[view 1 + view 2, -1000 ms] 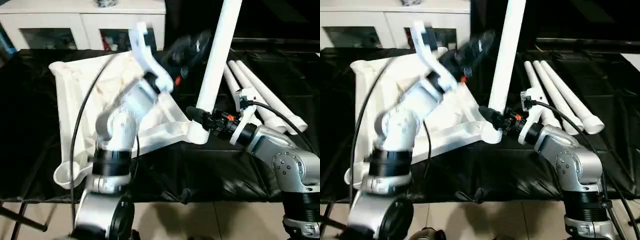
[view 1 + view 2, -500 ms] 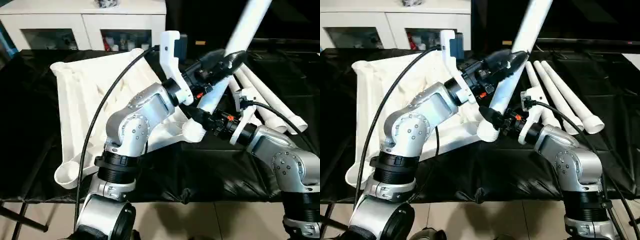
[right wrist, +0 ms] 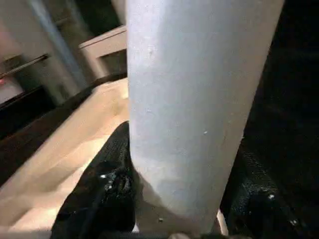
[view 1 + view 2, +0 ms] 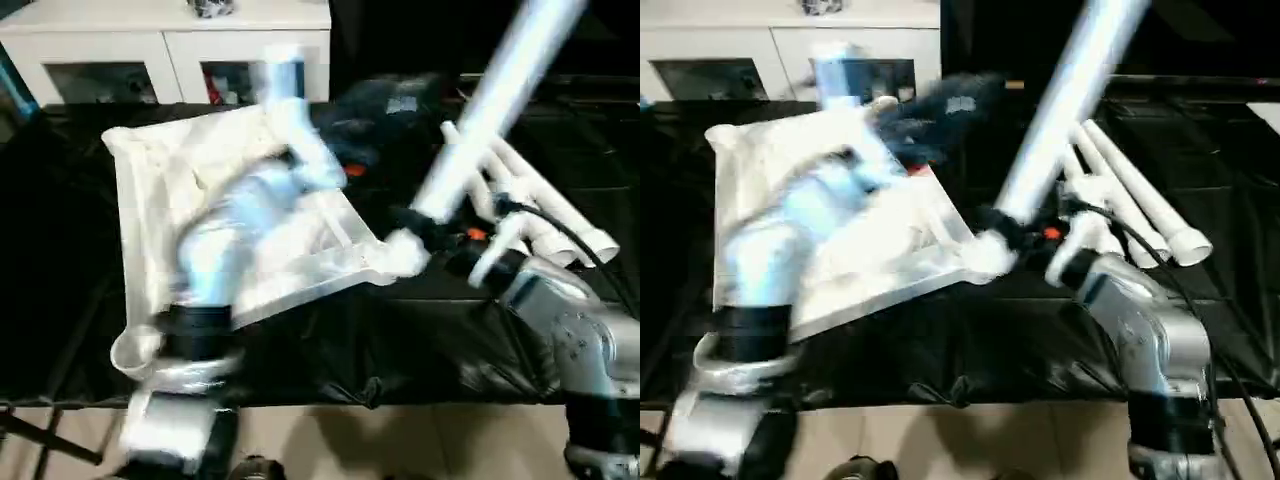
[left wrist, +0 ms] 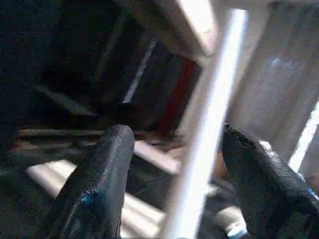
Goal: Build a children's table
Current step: Pick table leg, then move to table
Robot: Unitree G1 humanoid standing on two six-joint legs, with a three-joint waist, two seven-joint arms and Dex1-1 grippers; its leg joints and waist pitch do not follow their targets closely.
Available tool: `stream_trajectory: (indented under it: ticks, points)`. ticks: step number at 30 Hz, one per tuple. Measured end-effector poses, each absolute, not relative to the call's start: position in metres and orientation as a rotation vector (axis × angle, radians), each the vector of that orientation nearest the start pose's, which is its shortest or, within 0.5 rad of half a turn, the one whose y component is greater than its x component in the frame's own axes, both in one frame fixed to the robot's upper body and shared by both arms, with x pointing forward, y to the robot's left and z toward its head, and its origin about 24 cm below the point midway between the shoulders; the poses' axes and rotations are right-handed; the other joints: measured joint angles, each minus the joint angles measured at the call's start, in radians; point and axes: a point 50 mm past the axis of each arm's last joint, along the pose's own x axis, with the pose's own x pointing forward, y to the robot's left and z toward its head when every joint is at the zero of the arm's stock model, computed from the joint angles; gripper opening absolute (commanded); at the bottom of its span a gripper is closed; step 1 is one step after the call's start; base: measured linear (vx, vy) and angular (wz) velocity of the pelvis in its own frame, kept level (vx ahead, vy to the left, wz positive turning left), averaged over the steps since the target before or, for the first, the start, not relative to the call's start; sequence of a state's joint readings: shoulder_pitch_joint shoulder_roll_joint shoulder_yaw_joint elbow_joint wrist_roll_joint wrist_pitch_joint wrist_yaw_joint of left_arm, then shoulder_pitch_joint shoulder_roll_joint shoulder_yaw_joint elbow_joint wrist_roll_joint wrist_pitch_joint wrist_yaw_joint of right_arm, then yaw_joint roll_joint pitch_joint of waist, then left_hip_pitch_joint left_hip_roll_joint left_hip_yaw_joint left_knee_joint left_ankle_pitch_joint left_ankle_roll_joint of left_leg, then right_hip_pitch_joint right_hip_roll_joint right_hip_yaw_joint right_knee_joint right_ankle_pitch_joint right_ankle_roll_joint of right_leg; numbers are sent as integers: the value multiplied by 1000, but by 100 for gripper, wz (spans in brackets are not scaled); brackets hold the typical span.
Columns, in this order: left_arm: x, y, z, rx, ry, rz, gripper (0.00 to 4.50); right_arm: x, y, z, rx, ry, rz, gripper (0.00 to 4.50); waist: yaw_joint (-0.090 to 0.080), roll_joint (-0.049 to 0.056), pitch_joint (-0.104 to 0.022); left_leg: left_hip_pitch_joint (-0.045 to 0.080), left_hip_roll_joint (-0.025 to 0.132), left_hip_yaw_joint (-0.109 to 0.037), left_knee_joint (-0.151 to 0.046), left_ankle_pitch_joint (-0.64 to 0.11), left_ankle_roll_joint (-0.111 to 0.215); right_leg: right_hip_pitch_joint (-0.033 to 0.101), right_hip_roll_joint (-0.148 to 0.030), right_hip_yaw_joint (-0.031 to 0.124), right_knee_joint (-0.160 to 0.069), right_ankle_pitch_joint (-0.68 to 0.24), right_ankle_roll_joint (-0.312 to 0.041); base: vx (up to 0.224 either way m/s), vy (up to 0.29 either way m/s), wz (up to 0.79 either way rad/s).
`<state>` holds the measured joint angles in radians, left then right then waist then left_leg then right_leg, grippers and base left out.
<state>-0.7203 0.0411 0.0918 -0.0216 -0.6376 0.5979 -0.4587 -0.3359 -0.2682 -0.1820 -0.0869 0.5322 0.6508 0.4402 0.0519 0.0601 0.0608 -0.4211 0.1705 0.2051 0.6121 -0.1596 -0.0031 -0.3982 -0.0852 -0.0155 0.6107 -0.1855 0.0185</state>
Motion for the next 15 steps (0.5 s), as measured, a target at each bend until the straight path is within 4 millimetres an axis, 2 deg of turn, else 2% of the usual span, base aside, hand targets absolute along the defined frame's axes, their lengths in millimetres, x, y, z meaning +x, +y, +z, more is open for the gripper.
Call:
stream_trajectory:
  ticks: [1, 3, 4, 5, 7, 8, 9, 10, 11, 12, 13, 14, 15]
  points:
    - [327, 79, 214, -394, -197, -863, 319, 299, -178, 119, 274, 125, 490, 186, -1, 0, 0, 1, 0, 0, -1, 0, 0, 0, 0, 0, 0, 0, 0, 0, 0, 0]
    - [336, 102, 199, -265, -192, -668, 319, 295, -185, 122, 193, 113, 431, 186, -2, -2, -2, 2, 0, 0, -4, 2, -3, 0, 0, 0, 0, 0, 7, 0, 0, 0]
    - [337, 117, 188, -174, -191, -556, 319, 293, -185, 122, 159, 109, 402, 186, -8, -6, -5, 2, 0, 0, -6, 2, -3, 0, 0, 0, -1, -2, 18, 0, 0, 0]
    - [336, 135, 169, -94, -157, -435, 319, 288, -188, 119, 135, 108, 369, 186, -14, -10, -7, 3, 1, -1, -6, 3, -4, -1, 1, 0, 0, -3, 24, 0, 0, 0]
    - [329, 155, 139, -24, -82, -294, 319, 283, -187, 112, 91, 126, 328, 186, -20, -18, -7, 2, 2, -2, -9, 4, -6, -3, 2, 0, -1, -3, 25, 0, 0, 0]
    - [322, 164, 123, -5, -33, -217, 319, 280, -183, 107, 43, 141, 319, 186, -22, -26, -6, 1, 2, -4, -11, 4, -8, -3, 4, -2, -1, -3, 24, 0, 0, 0]
    - [317, 168, 114, -4, -10, -170, 319, 278, -181, 102, 16, 150, 317, 186, -27, -30, -4, -6, -4, -27, -11, 6, -11, 0, -1, -25, -1, -2, 18, 4, -46, 20]
    - [314, 170, 107, 1, 8, -137, 319, 277, -176, 98, 8, 164, 323, 186, -38, -32, -3, -19, -6, -55, -8, 9, -14, 4, -3, -50, -3, -3, 9, -3, -91, 51]
    - [307, 175, 102, 22, 19, -84, 319, 277, -168, 95, 23, 165, 330, 186, -53, -33, -2, -26, -6, -89, -8, 14, -19, 11, 1, -77, 2, -12, -26, -3, -91, 51]
    - [304, 177, 99, 32, 25, -62, 319, 277, -163, 93, 31, 165, 340, 186, -54, -30, 0, -27, -11, -124, -8, 19, -25, 17, 12, -89, 19, -31, -73, -6, -125, 58]
    - [301, 178, 100, 43, 18, -38, 319, 278, -160, 93, 43, 161, 344, 186, -57, -35, 0, -26, -17, -155, -8, 22, -32, 17, 24, -89, 45, -59, -121, -6, -177, 55]
    - [295, 179, 105, 39, -6, -8, 319, 279, -158, 93, 61, 154, 331, 186, -53, -50, -3, -22, -17, -167, -13, 31, -47, 17, 35, -78, 80, -89, -148, -6, -177, 55]
    - [292, 180, 108, 32, -18, 10, 319, 281, -157, 96, 77, 145, 319, 186, -47, -59, -3, -19, -8, -165, -14, 34, -53, 17, 39, -76, 95, -102, -142, -10, -254, 48]
